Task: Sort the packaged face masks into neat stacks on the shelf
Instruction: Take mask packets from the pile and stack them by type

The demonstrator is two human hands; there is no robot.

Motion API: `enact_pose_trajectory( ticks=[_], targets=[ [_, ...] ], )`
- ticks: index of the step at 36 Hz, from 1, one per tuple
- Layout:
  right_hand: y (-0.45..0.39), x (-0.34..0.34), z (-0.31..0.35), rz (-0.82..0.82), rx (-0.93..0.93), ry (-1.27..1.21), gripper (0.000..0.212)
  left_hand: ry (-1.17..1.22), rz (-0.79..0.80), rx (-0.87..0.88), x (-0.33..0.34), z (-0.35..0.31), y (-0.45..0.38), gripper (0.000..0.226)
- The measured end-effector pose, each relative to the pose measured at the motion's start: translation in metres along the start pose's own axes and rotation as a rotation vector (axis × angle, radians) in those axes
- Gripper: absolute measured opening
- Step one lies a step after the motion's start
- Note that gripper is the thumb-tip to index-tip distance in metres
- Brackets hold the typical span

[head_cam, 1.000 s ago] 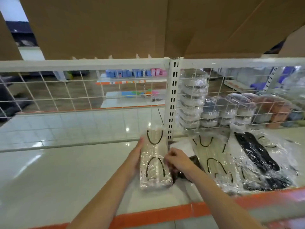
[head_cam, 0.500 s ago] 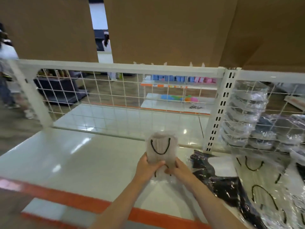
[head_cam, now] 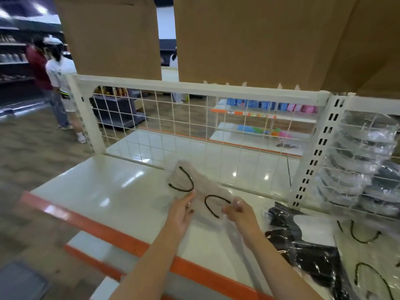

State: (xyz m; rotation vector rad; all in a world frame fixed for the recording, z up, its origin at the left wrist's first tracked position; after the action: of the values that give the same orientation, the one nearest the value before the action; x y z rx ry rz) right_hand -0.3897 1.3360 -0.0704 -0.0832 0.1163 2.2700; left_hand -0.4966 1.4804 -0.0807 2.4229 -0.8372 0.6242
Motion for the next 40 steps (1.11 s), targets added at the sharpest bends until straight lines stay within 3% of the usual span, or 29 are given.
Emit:
enact_pose_trajectory(
  ticks=[2,4,6,10,14,19,22,29,40],
  targets=[
    [-0.001,-0.005,0.001,-0.001,-0.090,0.224,0.032,-0.134,-0.104,0.135,-0.033,-0.018,-0.002,0.038],
    [-0.002,-0.010,-0.007,-0.005,-0.131,0.361,0.034,-0.482,-0.167,0.235,-0.060,-0.035,-0.001,0.042],
    [-0.001,-0.013,-0.014,-0.012,-0.116,0.414,0.034,-0.778,-0.155,0.229,-0.074,-0.036,0.002,0.055],
    [0.001,-0.013,-0.023,-0.040,-0.053,0.394,0.027,-0.713,-0.127,0.172,-0.084,-0.023,0.003,0.096],
    [-0.001,-0.009,-0.019,-0.054,-0.053,0.376,0.028,-0.900,-0.095,0.212,-0.068,-0.022,-0.009,0.094],
    [-0.009,0.002,-0.012,-0.081,-0.030,0.352,0.034,-0.937,-0.005,0.193,-0.054,-0.024,-0.032,0.111],
    [-0.015,0.008,-0.016,-0.130,0.005,0.326,0.029,-0.816,0.028,0.170,-0.050,-0.026,-0.044,0.097],
    [-0.036,0.038,-0.027,-0.274,0.131,0.234,0.024,-0.832,0.156,0.128,-0.074,-0.041,-0.079,0.042],
    [-0.071,0.136,-0.009,-0.275,0.098,0.296,0.021,-0.901,0.067,0.168,-0.126,-0.116,-0.138,0.029]
  ],
)
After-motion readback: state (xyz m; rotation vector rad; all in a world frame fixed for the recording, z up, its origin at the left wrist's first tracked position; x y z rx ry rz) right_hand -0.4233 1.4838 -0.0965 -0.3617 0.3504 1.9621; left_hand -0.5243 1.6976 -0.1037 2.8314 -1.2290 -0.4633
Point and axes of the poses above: each hand's wrist, its own y-axis away from the middle knuckle, its own x-axis out of the palm, z = x × y, the point moved 4 cm from there along -y, towards the middle knuckle, and after that the axes turned 1 degree about z, right-handed, at the moved point
